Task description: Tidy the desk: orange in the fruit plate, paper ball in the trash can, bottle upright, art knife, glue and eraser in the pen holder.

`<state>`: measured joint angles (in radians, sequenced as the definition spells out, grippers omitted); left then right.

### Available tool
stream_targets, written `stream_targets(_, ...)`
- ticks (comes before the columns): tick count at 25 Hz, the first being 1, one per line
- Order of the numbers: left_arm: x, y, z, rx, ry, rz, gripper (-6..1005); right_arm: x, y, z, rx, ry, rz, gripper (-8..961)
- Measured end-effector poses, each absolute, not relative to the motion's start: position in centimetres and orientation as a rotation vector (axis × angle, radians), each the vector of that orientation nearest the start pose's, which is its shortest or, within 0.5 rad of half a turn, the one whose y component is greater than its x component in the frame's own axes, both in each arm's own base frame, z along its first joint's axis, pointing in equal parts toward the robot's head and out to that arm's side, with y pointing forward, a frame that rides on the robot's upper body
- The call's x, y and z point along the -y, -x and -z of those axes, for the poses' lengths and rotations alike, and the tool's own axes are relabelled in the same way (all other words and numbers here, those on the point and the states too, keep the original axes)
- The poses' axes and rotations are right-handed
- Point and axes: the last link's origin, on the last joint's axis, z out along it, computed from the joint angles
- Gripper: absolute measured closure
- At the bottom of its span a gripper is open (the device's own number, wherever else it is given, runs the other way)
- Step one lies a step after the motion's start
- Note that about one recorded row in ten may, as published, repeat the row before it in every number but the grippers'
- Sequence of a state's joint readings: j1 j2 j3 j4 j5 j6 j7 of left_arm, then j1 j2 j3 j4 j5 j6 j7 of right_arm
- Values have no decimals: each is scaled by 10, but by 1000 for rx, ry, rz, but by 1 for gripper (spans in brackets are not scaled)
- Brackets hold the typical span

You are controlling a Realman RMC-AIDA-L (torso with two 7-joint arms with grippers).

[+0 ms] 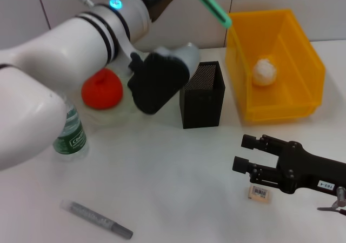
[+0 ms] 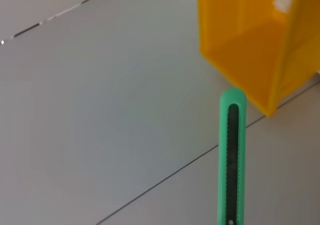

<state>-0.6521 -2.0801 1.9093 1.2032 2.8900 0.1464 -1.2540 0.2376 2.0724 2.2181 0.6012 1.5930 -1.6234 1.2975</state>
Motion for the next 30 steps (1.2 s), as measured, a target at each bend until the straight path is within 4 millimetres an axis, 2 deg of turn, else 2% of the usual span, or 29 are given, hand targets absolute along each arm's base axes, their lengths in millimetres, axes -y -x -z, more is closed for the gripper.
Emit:
stream_targets(13, -417, 79, 67, -1693, 1329, -621, 868, -258, -295, 1, -783, 2509, -1062, 192)
stream_targets(30, -412, 102, 83, -1824, 1190, -688, 866, -256, -296, 3, -804, 2509, -1074, 192)
